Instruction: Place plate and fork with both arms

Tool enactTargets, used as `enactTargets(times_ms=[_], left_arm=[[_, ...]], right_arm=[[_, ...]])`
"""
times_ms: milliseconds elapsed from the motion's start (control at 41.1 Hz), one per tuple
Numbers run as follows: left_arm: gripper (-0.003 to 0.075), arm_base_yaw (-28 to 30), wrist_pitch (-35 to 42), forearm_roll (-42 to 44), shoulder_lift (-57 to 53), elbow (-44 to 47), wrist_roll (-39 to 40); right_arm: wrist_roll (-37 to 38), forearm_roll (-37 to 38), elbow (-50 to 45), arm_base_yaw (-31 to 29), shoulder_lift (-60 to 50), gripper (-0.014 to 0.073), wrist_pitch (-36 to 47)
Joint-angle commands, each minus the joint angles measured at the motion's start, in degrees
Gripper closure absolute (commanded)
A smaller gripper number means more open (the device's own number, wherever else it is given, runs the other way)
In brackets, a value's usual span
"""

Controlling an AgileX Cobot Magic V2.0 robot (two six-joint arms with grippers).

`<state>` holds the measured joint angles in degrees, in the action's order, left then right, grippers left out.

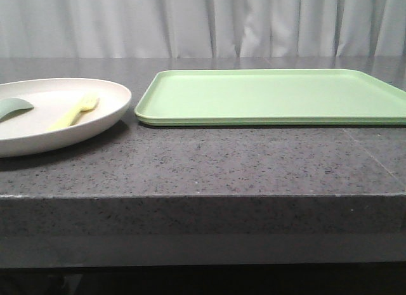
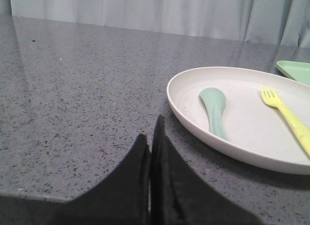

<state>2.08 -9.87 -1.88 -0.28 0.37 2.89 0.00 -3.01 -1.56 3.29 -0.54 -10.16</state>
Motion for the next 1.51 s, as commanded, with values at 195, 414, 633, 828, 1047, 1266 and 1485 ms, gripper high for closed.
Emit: enactTargets(times_ms=[195, 414, 633, 828, 1047, 1266, 1485], left_arm=[[0.0738, -0.45, 4.6, -0.12, -1.2, 0.08, 0.03], [0.0738, -0.45, 4.6, -0.12, -1.2, 0.08, 0.03], [0.0738, -0.45, 4.6, -0.12, -1.2, 0.08, 0.03], [0.0738, -0.45, 4.6, -0.12, -1.2, 0.08, 0.03], [0.0738, -0.45, 5.02, -0.12, -1.2, 0.08, 0.03], [0.0738, -0.45, 7.35, -0.12, -1.2, 0.08, 0.03], [0.0738, -0.45, 17.86, -0.12, -1.2, -0.04, 0.03]], right_arm=[[-0.42, 0.1, 0.19, -0.43, -1.12, 0.0706, 4.33], [-0.42, 0.1, 0.19, -0.43, -1.12, 0.0706, 4.33], [-0.42, 0.1, 0.19, -0.43, -1.12, 0.0706, 4.33], [-0.42, 0.1, 0.19, -0.43, -1.12, 0.0706, 4.33], [-0.42, 0.1, 0.19, -0.43, -1.12, 0.0706, 4.33], [-0.42, 0.1, 0.19, -0.43, -1.12, 0.0706, 4.39], [-0.37, -0.13, 0.21, -0.43, -1.12, 0.0706, 5.79]])
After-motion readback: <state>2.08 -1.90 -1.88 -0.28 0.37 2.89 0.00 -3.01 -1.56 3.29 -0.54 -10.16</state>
